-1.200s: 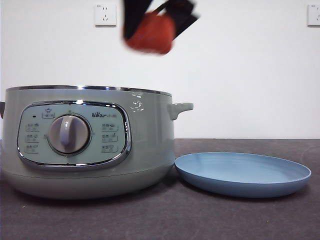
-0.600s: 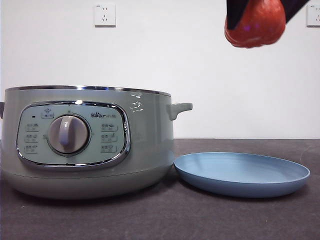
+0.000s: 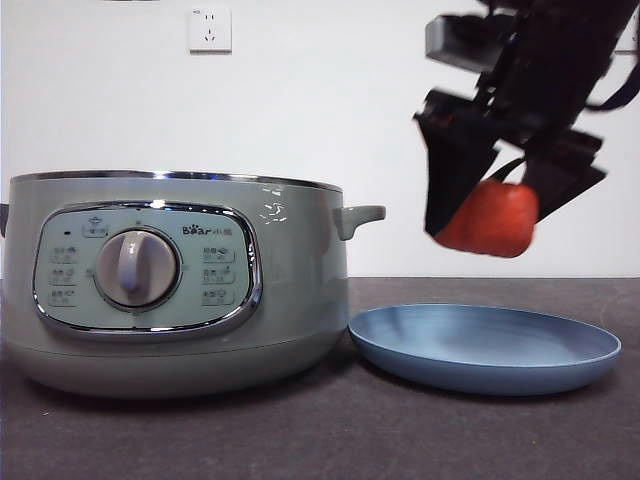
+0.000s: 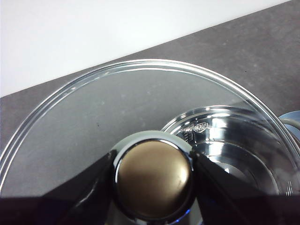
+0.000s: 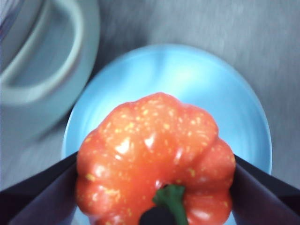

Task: Take the pumpkin out from the steamer,put the pumpkin in the blue plate,close the lid

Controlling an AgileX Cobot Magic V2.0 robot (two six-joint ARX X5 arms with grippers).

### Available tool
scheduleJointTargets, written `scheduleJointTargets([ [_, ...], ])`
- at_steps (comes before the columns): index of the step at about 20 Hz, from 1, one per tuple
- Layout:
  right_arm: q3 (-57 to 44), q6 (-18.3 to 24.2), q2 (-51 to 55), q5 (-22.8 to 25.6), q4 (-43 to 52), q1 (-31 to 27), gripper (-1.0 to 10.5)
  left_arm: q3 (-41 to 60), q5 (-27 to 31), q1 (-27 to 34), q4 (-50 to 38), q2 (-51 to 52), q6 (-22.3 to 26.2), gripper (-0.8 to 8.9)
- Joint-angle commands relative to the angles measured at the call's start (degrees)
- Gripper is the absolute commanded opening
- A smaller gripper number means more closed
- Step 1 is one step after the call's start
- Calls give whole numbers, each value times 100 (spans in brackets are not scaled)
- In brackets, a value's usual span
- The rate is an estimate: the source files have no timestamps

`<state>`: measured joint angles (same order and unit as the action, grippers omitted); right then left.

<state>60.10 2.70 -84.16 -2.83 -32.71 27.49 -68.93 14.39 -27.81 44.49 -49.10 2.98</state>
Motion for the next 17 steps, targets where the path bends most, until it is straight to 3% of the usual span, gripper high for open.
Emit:
scheduleJointTargets([
  [1,-50,-72,-310,-9,197,-90,0,-57,28,2,-289,11,-20,-9],
  [10,-50,-74,-1486,-24,229,-234,14,-57,15,2,-323,-103,-20,-9],
  [11,-50,-87,-1526,-22,225,-227,73,-57,17,2,-326,-114,-20,-9],
  [14,-50,-227,-1530,-4,221,-229,476,-57,13,2,-339,-179,-20,-9],
  [15,-50,-284,-1530,2,210,-229,546,-57,11,2,-339,-199,-17,-9],
  [17,-48,-282,-1530,20,164,-234,563,-57,11,2,-332,-243,-20,-9],
])
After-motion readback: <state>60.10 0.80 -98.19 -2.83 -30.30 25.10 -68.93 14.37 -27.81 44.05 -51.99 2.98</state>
